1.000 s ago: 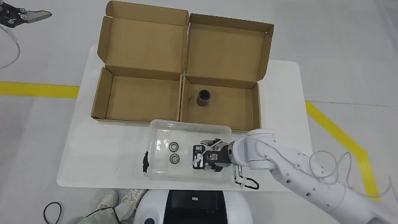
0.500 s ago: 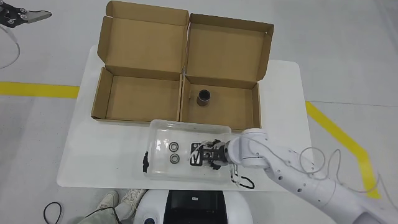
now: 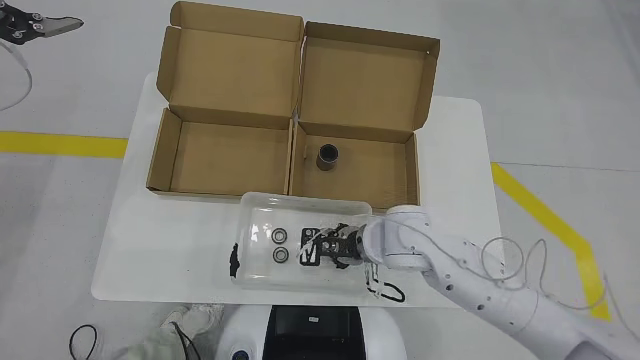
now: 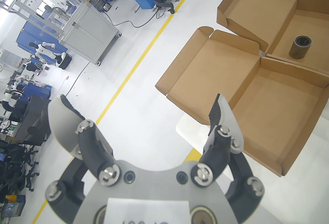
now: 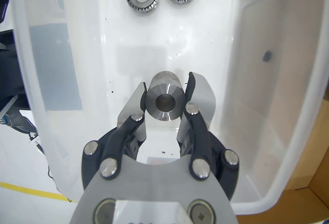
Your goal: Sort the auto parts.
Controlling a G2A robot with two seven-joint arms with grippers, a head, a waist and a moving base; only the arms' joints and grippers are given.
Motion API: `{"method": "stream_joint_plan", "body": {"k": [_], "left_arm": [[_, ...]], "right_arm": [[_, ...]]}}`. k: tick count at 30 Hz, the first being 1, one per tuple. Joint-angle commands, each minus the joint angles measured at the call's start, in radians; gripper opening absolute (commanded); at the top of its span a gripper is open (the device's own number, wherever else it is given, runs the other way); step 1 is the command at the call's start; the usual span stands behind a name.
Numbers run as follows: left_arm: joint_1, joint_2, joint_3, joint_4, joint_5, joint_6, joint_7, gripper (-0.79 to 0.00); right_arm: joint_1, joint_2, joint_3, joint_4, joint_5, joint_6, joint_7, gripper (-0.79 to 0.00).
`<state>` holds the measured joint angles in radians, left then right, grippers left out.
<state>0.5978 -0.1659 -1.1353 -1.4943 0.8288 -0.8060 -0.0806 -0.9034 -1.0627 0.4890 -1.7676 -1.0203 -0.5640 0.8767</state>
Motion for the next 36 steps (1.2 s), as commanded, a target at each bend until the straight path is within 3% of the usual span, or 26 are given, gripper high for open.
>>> {"method": "stream_joint_plan", "body": {"k": [1,18,30,36], "left_arm": [[0.0,0.0,0.0,0.0,0.0,0.0,0.0,0.0],[0.0,0.0,0.0,0.0,0.0,0.0,0.0,0.0],[0.0,0.0,0.0,0.0,0.0,0.0,0.0,0.0],[0.0,0.0,0.0,0.0,0.0,0.0,0.0,0.0]], "right_arm": [[-0.011,0.005,0.017,-0.03,-0.009,0.005,-0.017,-0.785],[-0.177,0.06,0.216,-0.198,-0.129,0.021,-0.422,-0.785],[-0.229,0.082,0.388,-0.223,-0.027,-0.144,-0.794,-0.785],[-0.259,0.087,0.477,-0.261,-0.017,-0.131,-0.92,-0.785]]}}
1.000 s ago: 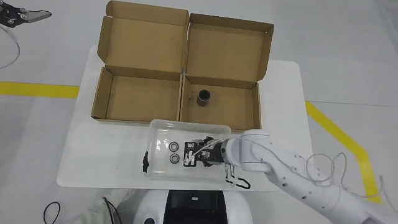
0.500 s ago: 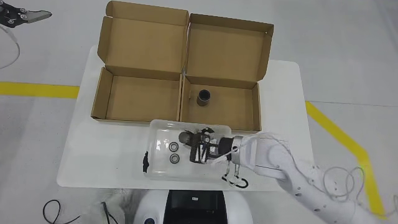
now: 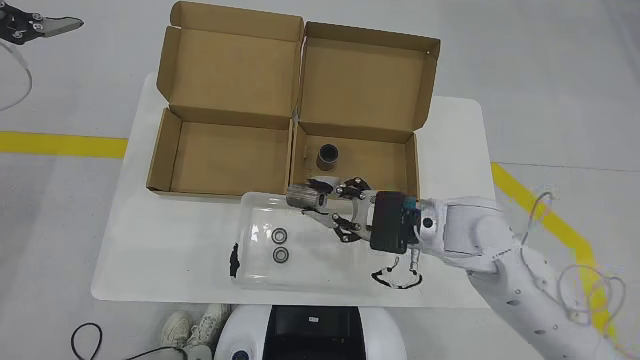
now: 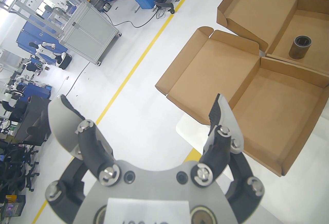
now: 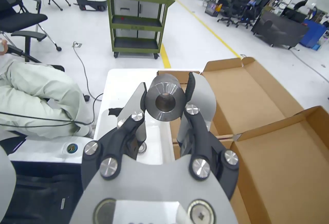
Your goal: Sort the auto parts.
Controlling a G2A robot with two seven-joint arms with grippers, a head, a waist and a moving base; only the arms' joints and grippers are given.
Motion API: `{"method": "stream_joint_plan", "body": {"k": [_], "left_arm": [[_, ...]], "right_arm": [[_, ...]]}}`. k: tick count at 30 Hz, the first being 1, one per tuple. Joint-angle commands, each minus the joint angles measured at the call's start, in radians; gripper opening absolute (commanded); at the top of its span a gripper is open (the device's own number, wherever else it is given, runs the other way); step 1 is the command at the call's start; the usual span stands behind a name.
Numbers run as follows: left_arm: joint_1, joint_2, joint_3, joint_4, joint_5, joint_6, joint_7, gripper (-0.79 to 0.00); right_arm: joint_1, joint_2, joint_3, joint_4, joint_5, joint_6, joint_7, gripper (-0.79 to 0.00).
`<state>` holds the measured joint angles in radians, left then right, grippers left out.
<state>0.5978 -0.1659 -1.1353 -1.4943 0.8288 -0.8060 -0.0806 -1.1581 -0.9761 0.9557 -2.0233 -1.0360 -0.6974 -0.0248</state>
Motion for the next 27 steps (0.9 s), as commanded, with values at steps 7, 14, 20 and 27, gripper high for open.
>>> {"method": "stream_joint_plan", "body": {"k": [7,14,20,27], "left_arm": [[0.0,0.0,0.0,0.0,0.0,0.0,0.0,0.0],[0.0,0.0,0.0,0.0,0.0,0.0,0.0,0.0],[0.0,0.0,0.0,0.0,0.0,0.0,0.0,0.0],[0.0,0.0,0.0,0.0,0.0,0.0,0.0,0.0]], "right_arm": [[-0.038,-0.003,0.061,0.026,0.039,-0.052,-0.194,-0.785],[-0.073,-0.014,0.072,0.022,-0.026,0.004,-0.316,-0.785],[-0.094,-0.027,0.058,0.017,-0.076,0.051,-0.411,-0.785],[-0.099,-0.038,0.053,0.031,-0.117,0.066,-0.459,-0.785]]}}
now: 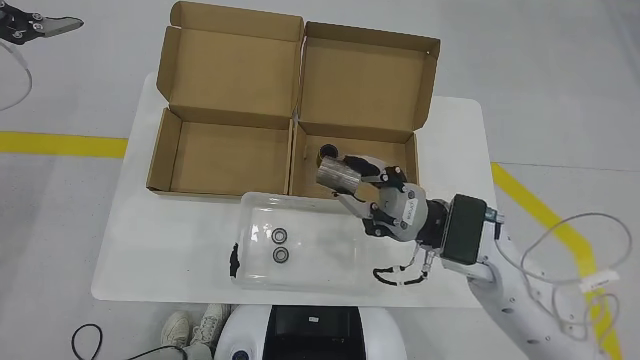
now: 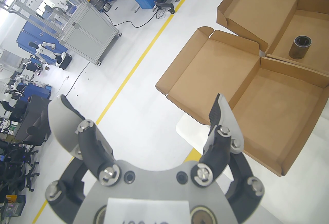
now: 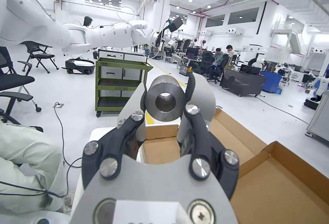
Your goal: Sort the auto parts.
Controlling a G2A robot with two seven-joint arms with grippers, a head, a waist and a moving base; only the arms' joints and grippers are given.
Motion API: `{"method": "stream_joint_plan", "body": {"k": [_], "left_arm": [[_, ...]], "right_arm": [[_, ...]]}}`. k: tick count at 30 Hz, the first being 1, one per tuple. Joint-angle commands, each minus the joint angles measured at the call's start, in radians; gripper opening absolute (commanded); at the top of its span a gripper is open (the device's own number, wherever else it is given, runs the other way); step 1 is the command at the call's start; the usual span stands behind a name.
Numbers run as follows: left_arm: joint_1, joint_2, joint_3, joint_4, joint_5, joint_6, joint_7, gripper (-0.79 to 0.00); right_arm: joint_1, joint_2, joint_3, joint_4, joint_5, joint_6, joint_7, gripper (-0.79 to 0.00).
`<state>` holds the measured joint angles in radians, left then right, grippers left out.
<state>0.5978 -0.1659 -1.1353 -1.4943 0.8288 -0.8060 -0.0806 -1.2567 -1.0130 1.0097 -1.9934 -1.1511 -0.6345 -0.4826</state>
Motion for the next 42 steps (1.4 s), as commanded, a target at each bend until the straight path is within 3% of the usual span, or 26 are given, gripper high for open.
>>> {"method": "stream_joint_plan", "body": {"k": [1,10,18,22,26,31,42], "left_arm": [[0.0,0.0,0.0,0.0,0.0,0.0,0.0,0.0],[0.0,0.0,0.0,0.0,0.0,0.0,0.0,0.0],[0.0,0.0,0.0,0.0,0.0,0.0,0.0,0.0],[0.0,0.0,0.0,0.0,0.0,0.0,0.0,0.0],[0.0,0.0,0.0,0.0,0.0,0.0,0.0,0.0],[0.0,0.0,0.0,0.0,0.0,0.0,0.0,0.0],[0.0,0.0,0.0,0.0,0.0,0.0,0.0,0.0]], "right_arm": [[0.0,-0.003,-0.003,0.003,-0.003,0.003,-0.002,-0.785],[0.05,-0.021,-0.034,0.046,0.008,-0.027,0.042,-0.785],[0.164,-0.029,-0.082,0.112,0.072,-0.25,0.277,-0.785],[0.201,-0.031,-0.096,0.145,0.119,-0.276,0.412,-0.785],[0.221,-0.032,-0.106,0.152,0.175,-0.22,0.591,-0.785],[0.215,-0.029,-0.089,0.159,0.235,-0.033,0.834,-0.785],[0.175,-0.025,-0.042,0.169,0.281,0.161,1.009,-0.785]]}}
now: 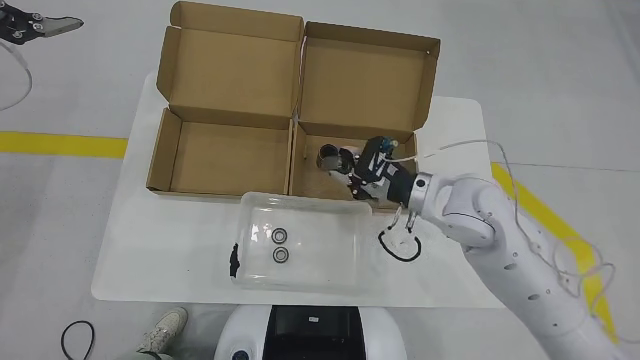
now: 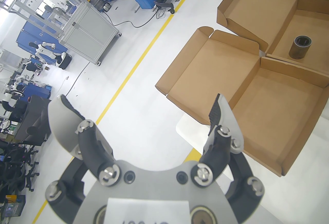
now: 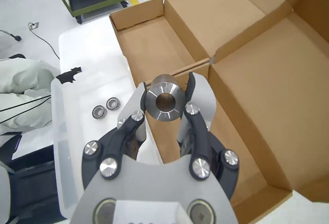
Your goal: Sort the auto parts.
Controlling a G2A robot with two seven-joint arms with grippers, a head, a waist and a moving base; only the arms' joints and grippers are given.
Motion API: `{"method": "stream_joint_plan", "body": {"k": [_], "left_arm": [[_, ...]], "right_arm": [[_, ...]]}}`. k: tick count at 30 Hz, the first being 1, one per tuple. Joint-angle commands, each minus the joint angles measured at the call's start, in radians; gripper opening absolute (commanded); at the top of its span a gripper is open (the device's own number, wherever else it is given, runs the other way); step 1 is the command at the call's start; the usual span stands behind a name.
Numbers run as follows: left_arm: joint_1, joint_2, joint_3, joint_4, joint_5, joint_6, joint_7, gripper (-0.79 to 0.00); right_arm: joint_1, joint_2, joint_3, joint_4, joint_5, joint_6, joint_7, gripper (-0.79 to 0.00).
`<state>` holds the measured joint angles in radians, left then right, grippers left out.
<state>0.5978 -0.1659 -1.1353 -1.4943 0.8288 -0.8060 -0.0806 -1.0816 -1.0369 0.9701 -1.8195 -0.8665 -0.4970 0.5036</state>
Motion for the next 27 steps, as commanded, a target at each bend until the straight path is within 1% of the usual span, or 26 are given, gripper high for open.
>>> {"method": "stream_joint_plan", "body": {"k": [1,4,6,7,9,13,17,22,27], "left_arm": [[0.0,0.0,0.0,0.0,0.0,0.0,0.0,0.0],[0.0,0.0,0.0,0.0,0.0,0.0,0.0,0.0],[0.0,0.0,0.0,0.0,0.0,0.0,0.0,0.0],[0.0,0.0,0.0,0.0,0.0,0.0,0.0,0.0],[0.0,0.0,0.0,0.0,0.0,0.0,0.0,0.0],[0.0,0.0,0.0,0.0,0.0,0.0,0.0,0.0],[0.0,0.0,0.0,0.0,0.0,0.0,0.0,0.0],[0.0,0.0,0.0,0.0,0.0,0.0,0.0,0.0],[0.0,0.0,0.0,0.0,0.0,0.0,0.0,0.0]], "right_arm": [[0.001,-0.001,-0.004,-0.004,-0.019,0.059,0.063,-0.785],[0.015,-0.008,-0.022,-0.015,-0.036,0.144,0.151,-0.785],[0.03,-0.016,-0.043,-0.028,-0.029,0.173,0.17,-0.785],[0.039,-0.018,-0.052,-0.022,-0.055,0.216,0.216,-0.785],[0.061,-0.028,-0.081,-0.038,-0.063,0.263,0.268,-0.785],[0.118,-0.051,-0.139,-0.005,-0.089,0.346,0.365,-0.785],[0.17,-0.075,-0.188,0.045,-0.093,0.411,0.425,-0.785],[0.205,-0.098,-0.22,0.109,-0.067,0.436,0.438,-0.785],[0.226,-0.117,-0.24,0.181,-0.031,0.426,0.422,-0.785]]}}
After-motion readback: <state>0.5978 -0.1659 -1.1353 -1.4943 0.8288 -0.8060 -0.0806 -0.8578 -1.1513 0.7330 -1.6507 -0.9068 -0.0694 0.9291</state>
